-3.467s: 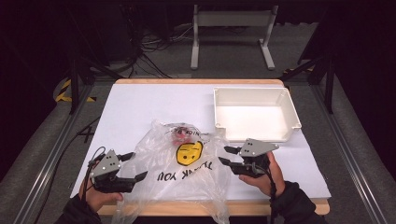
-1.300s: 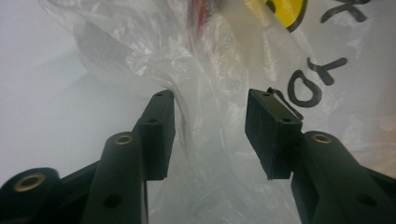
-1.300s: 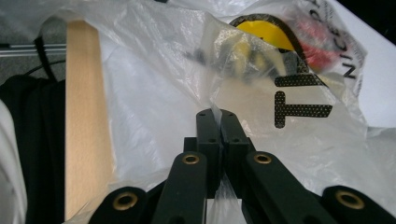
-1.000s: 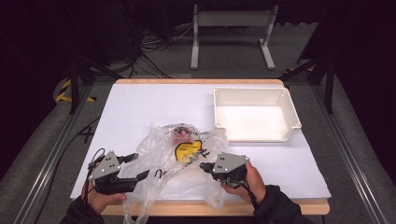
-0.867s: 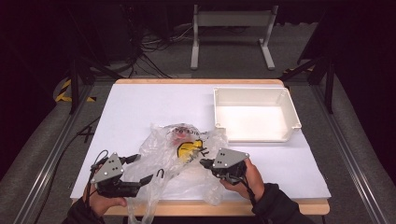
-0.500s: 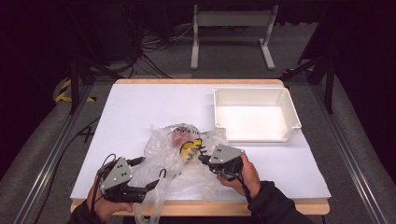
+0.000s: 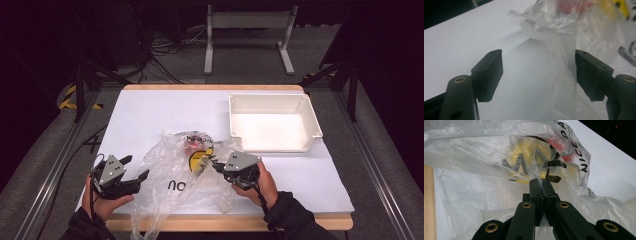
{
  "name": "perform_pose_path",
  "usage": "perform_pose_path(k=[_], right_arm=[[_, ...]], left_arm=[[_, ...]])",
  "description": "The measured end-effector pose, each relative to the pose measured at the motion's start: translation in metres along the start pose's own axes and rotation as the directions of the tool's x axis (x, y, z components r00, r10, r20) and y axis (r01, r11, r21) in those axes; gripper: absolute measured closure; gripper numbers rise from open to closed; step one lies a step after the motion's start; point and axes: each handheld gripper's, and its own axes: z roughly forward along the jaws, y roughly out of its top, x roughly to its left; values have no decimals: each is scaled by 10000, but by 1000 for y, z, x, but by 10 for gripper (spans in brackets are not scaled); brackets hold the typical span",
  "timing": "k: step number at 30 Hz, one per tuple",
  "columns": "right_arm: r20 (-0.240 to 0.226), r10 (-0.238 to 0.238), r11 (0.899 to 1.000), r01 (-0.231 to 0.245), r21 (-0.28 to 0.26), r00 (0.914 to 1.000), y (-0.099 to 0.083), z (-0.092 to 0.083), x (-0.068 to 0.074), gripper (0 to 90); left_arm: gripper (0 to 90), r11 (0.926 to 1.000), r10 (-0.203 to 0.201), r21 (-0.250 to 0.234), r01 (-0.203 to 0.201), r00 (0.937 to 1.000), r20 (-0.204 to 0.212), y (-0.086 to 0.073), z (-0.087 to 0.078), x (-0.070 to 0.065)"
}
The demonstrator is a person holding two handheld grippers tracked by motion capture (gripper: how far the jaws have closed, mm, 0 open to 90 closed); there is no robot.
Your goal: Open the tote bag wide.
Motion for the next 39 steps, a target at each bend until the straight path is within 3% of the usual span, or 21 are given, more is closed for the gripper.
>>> perform_pose_path(k=[2, 4, 7, 11, 14, 18, 21, 25, 26, 28, 29, 30, 31, 33, 34, 36, 38, 39], right_arm=[[-11, 6, 10000, -6, 21, 10000, 0, 0, -1, 896], [-53, 51, 10000, -51, 58, 10000, -1, 1, -2, 896], [-84, 61, 9999, -60, 84, 9999, -1, 1, -2, 896], [-109, 46, 9999, -45, 120, 9999, -1, 2, -2, 895], [-130, 75, 9999, -73, 141, 9999, -2, 3, -3, 896], [-118, 72, 9998, -70, 197, 9999, -2, 3, -3, 895], [-141, 54, 9997, -51, 233, 9999, -2, 4, -3, 895], [-95, 70, 9997, -68, 234, 9999, -3, 4, -4, 895], [-104, 80, 9997, -78, 239, 9999, -3, 4, -4, 895], [-65, 91, 9997, -89, 241, 9999, -3, 3, -4, 895], [-50, 89, 9997, -88, 231, 9999, -3, 3, -5, 895], [-29, 97, 9997, -97, 213, 9999, -3, 3, -5, 895], [-34, 107, 9997, -107, 209, 9999, -3, 3, -5, 895], [-21, 106, 9997, -106, 198, 9999, -3, 3, -5, 895], [-11, 101, 9998, -101, 190, 9999, -3, 2, -5, 895], [6, 105, 9998, -105, 157, 9999, -3, 1, -5, 895], [44, 140, 9999, -141, 99, 9999, -3, -1, -7, 895], [63, 162, 9998, -162, 74, 9998, -3, -2, -7, 895]], left_arm=[[268, 9994, 187, -283, -187, 9998, 3, 4, -6, -3], [268, 9975, 266, -661, -248, 9993, 263, 8, -11, -6], [268, 9952, 511, -858, -462, 9972, 554, 12, -14, -13], [268, 9914, 817, -1104, -706, 9917, 994, 19, -18, -26], [269, 9869, 1209, -1235, -1041, 9831, 1375, 25, -20, -39], [265, 9874, 1400, -1073, -1163, 9582, 2496, 27, -13, -55], [231, 9857, 1683, -640, -1558, 9276, 3336, 25, -3, -66], [193, 9826, 1806, -338, -1827, 8966, 4042, 23, 7, -79], [183, 9822, 1784, -216, -1866, 8908, 4178, 21, 10, -82], [164, 9776, 1842, 171, -2099, 8913, 4143, 19, 16, -87], [158, 9760, 1825, 309, -2157, 8867, 4247, 17, 20, -88], [158, 9734, 1843, 496, -2236, 8932, 4101, 15, 23, -90], [163, 9686, 1898, 778, -2362, 9045, 3819, 14, 27, -92], [167, 9587, 2058, 1145, -2604, 9129, 3526, 11, 32, -93], [185, 9529, 2112, 1458, -2660, 9268, 3105, 10, 35, -93], [211, 9427, 2403, 1735, -2851, 9406, 2399, 8, 37, -91], [265, 9383, 2518, 1981, -2834, 9527, 1699, 7, 38, -84], [271, 9408, 2468, 2003, -2733, 9577, 1479, 7, 36, -80]])
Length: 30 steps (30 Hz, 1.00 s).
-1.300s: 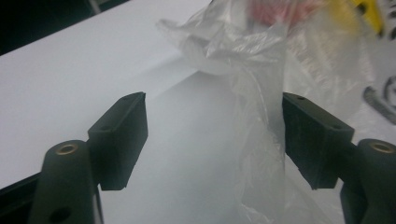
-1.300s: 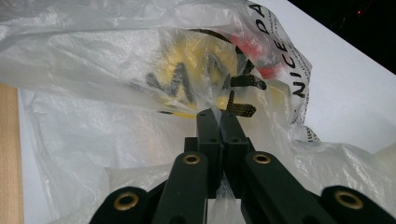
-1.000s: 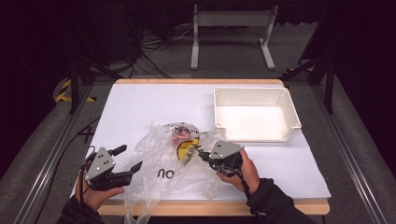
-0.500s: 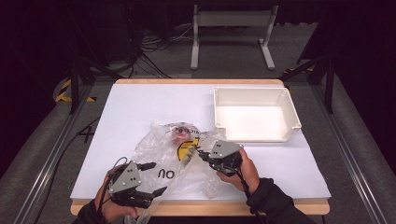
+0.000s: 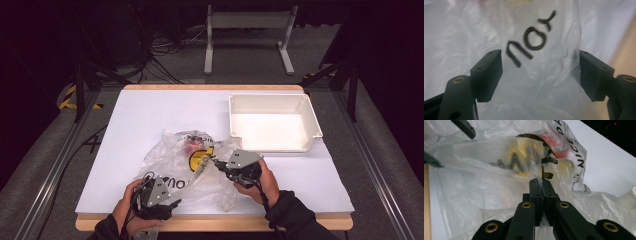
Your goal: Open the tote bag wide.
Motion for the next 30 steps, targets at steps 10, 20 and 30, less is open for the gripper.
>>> perform_pose_path(k=[10, 20, 30], right_arm=[[-92, -233, 9997, 232, -84, 9997, 4, -1, 5, 895], [51, -312, 9981, 314, -535, 9995, 16, -9, 3, 893], [355, -78, 9993, 91, -364, 9993, 22, -1, -4, 600]], left_arm=[[501, 9973, -718, -265, 688, 9880, -1366, -8, -19, 36], [364, 9917, -1256, -520, 1172, 9699, -2087, -7, -28, 63], [789, 9927, -940, -890, 819, 9854, -1420, -1, -26, 78]])
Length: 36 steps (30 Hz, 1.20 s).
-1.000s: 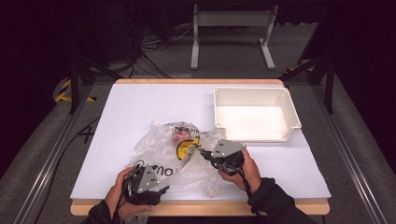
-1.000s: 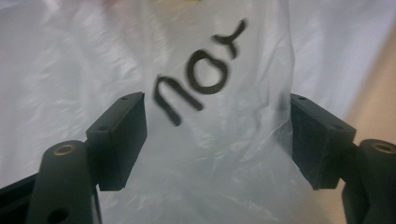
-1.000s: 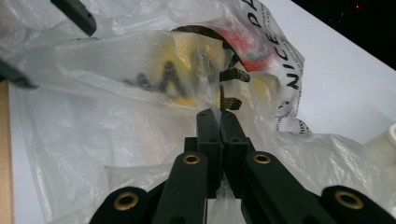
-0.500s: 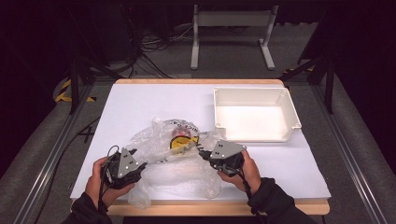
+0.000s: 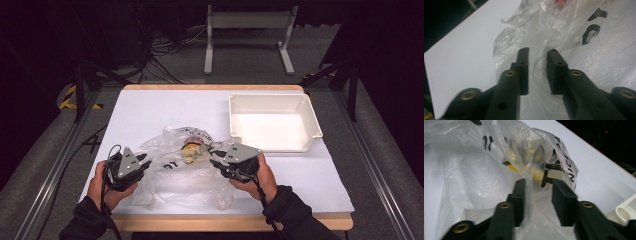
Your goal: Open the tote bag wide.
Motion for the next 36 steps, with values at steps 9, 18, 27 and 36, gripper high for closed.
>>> perform_pose_path(k=[9, 18, 27, 36], right_arm=[[-165, 112, 9982, -122, -588, 9998, 9, -14, -3, 433], [-76, -70, 9949, 62, -1003, 9999, 19, -31, 0, 315], [-344, -287, 9882, 232, -1512, 9990, 24, -49, 5, 342], [-703, -542, 9943, 474, -956, 9961, 25, -36, 23, 176]], left_arm=[[883, 9982, -185, -556, 207, 9990, 395, 10, 2, 7], [893, 9964, -370, -742, 415, 9974, 612, 18, 5, 10], [896, 9970, -226, -716, 279, 9971, 728, 24, 10, 8], [899, 9983, -214, -516, 255, 9968, 776, 37, 22, 1]])
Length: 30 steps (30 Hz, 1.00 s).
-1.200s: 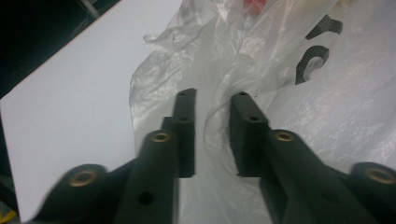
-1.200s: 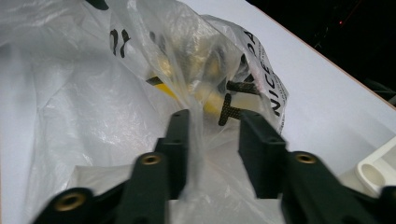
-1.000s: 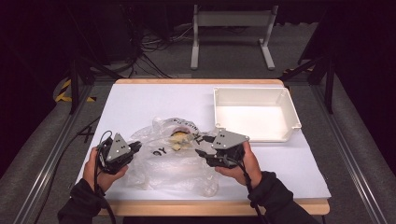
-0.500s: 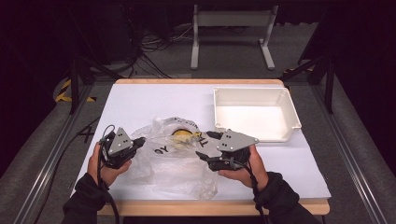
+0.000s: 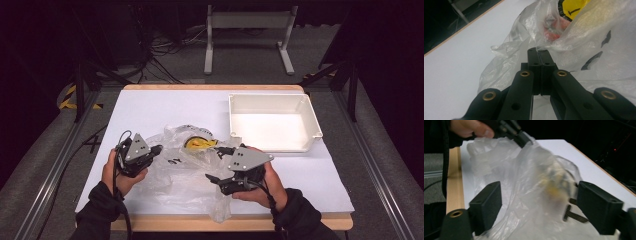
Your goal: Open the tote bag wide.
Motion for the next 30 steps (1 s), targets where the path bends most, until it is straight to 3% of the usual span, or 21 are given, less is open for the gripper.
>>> perform_pose_path(k=[3, 5, 11, 15, 19, 22, 27, 30], right_arm=[[-53, -182, 9995, 183, 272, 9998, -3, 8, 6, 127], [-65, -204, 9994, 205, 291, 9998, -5, 9, 7, 122], [128, 32, 9996, -28, -279, 9999, -2, -4, 2, 122], [196, -150, 9975, 163, -691, 9997, 4, -18, 3, 240], [57, -366, 9953, 369, -891, 9993, 9, -25, 7, 272], [24, -315, 9977, 316, -601, 9995, 10, -15, 13, 187], [192, -511, 9985, 514, -174, 9985, 10, 8, 26, 94], [328, -604, 9979, 611, -196, 9976, 10, 10, 29, 91]], left_arm=[[898, 9997, 167, 204, -167, 9999, -4, 3, 7, -5], [899, 9998, 74, 186, -77, 9999, 152, 4, 11, -5], [899, 9998, -83, 160, 81, 9999, 129, 2, 11, 0], [899, 9999, -160, -35, 160, 9999, 30, 2, 5, 3], [899, 9996, -158, -245, 159, 9999, 51, 4, -1, 3], [899, 9997, 12, -262, -10, 10000, 60, 9, 0, -4], [899, 9979, 651, -64, -650, 9976, 245, 18, 6, -23], [899, 9982, 597, -20, -596, 9974, 411, 18, 11, -25]])
